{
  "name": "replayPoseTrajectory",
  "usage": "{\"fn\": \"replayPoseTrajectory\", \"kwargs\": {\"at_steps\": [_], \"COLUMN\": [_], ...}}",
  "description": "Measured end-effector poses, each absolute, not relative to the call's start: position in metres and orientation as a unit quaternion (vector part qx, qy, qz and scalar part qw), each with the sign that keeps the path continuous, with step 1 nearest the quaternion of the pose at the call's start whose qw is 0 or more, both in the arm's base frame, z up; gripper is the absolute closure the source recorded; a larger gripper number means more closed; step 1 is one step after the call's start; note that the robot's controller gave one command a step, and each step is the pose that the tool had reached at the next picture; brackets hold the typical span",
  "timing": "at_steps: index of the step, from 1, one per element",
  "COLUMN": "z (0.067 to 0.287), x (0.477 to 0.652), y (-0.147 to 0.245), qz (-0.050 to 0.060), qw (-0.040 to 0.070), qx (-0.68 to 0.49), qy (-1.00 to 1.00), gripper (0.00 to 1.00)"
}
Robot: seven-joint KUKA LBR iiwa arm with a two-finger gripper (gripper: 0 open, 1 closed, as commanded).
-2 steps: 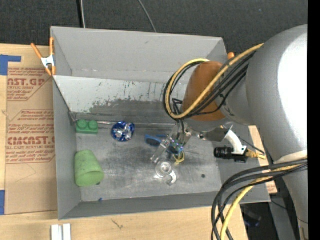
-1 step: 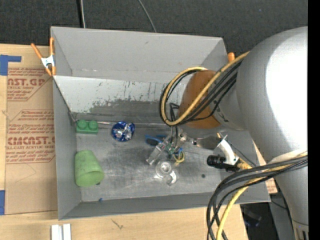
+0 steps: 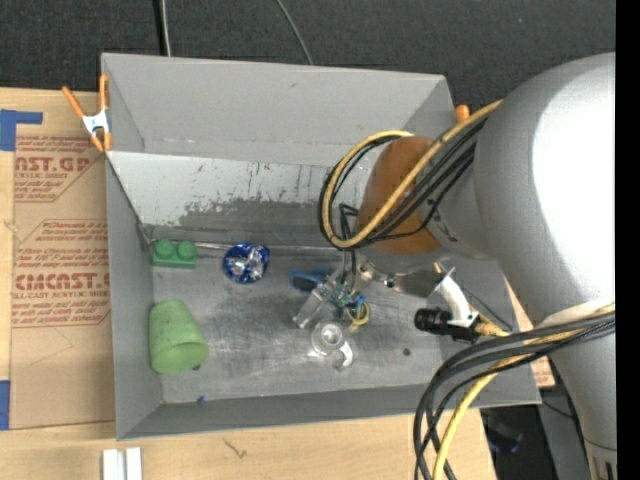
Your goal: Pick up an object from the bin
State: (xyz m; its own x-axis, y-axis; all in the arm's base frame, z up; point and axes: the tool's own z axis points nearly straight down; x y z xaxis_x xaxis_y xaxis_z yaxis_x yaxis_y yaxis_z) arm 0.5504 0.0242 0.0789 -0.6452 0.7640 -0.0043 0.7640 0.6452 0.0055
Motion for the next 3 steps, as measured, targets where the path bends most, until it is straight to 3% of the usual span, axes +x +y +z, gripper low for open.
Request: {"fn": "replayPoseTrajectory", "kwargs": {"at_steps": [1, 3], "z": [0.080, 0.131], "x": [0.552, 0.553], "y": [0.024, 0.024], "qz": [0.002, 0.001], "qw": [0.006, 0.001], "qx": [0.421, 0.421], "qy": [0.907, 0.907], "gripper": [1.00, 1.00]}}
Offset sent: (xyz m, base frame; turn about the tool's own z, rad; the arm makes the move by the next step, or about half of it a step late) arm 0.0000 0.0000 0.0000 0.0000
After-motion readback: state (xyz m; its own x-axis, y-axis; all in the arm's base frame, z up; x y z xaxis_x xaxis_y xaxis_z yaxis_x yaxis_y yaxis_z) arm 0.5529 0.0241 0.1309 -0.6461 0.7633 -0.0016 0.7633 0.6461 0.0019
